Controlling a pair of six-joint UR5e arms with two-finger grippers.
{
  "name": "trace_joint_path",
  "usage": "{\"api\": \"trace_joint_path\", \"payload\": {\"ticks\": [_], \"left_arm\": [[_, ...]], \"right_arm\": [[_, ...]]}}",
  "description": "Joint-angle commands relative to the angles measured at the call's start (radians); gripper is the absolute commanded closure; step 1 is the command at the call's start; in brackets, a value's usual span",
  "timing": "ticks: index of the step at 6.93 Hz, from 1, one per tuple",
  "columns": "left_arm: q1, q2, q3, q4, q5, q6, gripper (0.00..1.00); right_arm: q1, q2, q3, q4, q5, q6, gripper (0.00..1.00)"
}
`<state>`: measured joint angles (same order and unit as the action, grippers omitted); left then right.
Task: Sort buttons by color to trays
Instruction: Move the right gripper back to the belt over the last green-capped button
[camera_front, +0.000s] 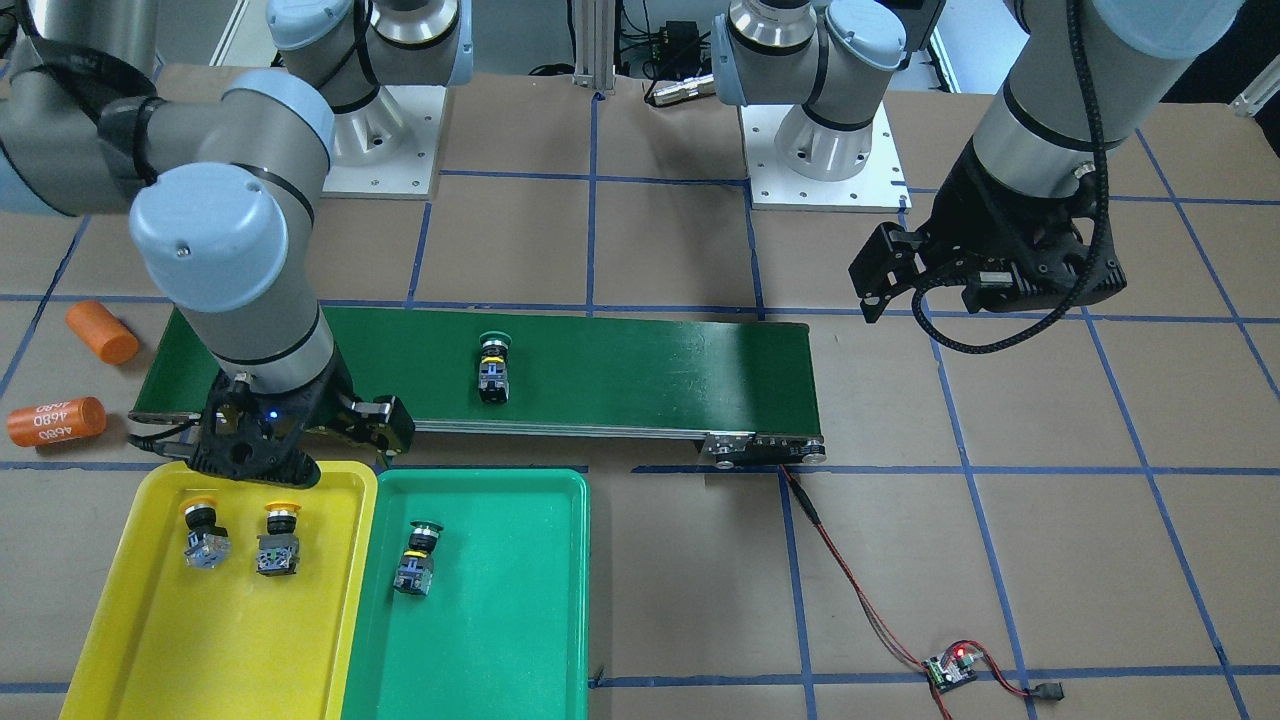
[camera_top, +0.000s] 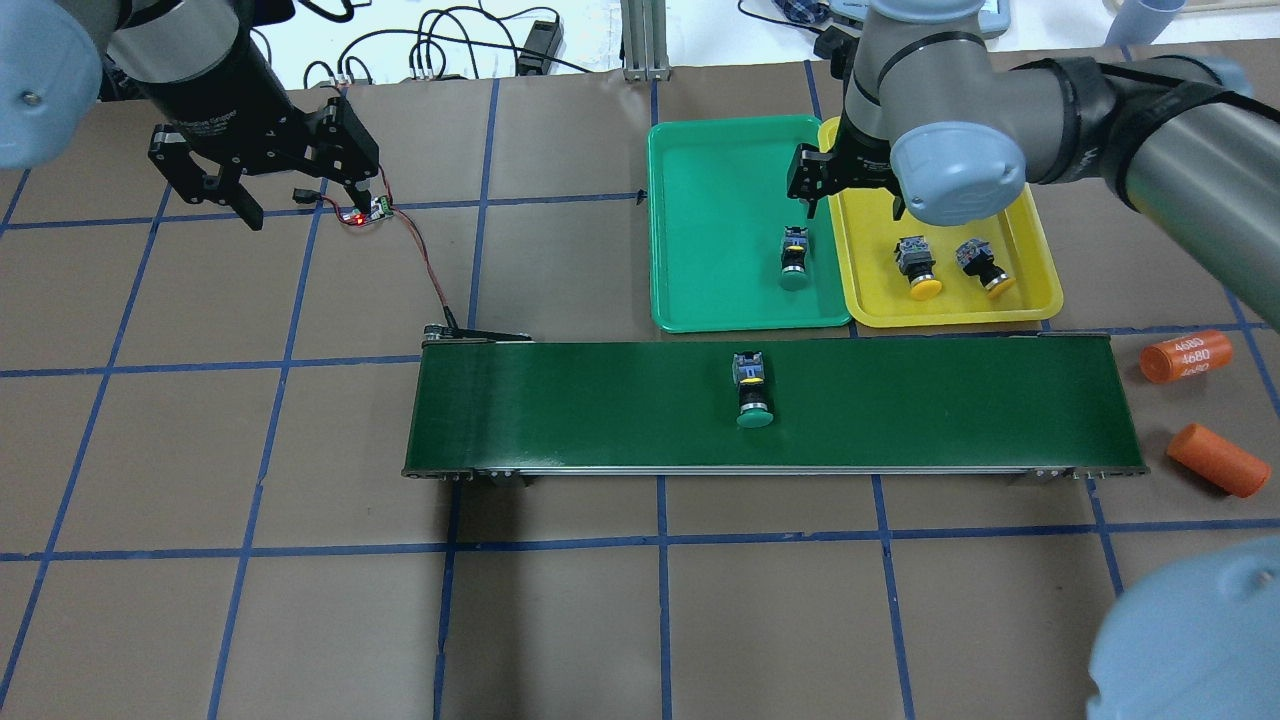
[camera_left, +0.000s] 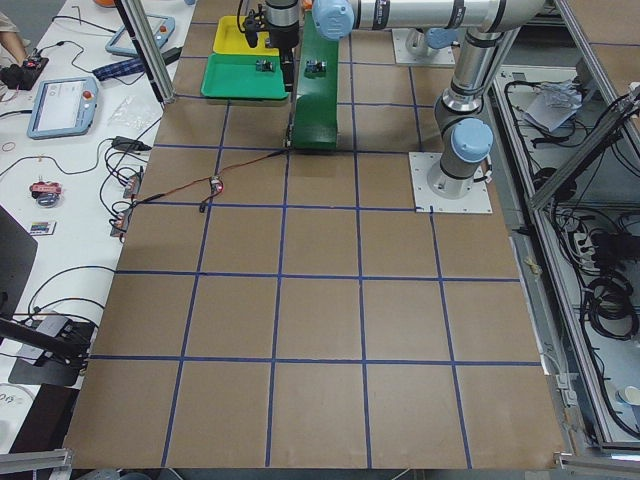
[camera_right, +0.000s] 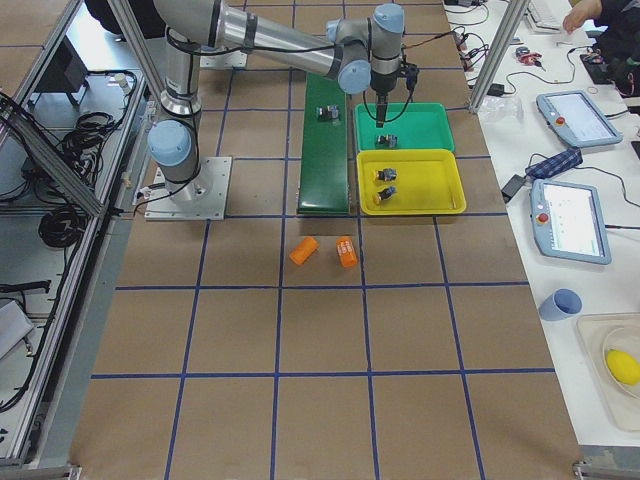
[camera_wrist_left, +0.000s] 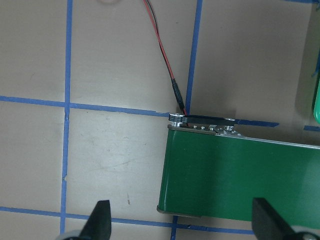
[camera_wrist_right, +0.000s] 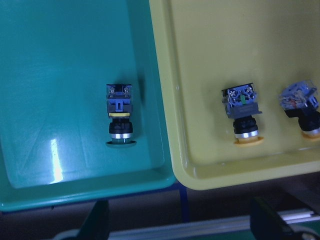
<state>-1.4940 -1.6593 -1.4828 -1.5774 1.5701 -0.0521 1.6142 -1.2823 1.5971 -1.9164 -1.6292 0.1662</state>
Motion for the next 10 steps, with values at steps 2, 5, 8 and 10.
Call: {"api": "trace_joint_path", "payload": {"ticks": [2,5,8,10], "left_arm": [[0.001,0.013,-0.013,-0.001,0.001,0.0,0.0],[0.0,0.009,-0.01,0.002,0.001,-0.002,0.0],[0.0,0.001,-0.001,0.0,0.002,-0.003,0.0],[0.0,-0.005,0.002,-0.001,0.002,-0.003,0.0]], "right_arm": [[0.012,-0.177,0.129,0.183,0.021,0.068,0.01],[0.018,-0.235,0.273,0.07,0.063,0.073,0.02],[0.018,-0.177,0.293,0.034,0.12,0.072,0.01],[0.018,-0.114,0.293,0.017,0.144,0.075,0.0]]}}
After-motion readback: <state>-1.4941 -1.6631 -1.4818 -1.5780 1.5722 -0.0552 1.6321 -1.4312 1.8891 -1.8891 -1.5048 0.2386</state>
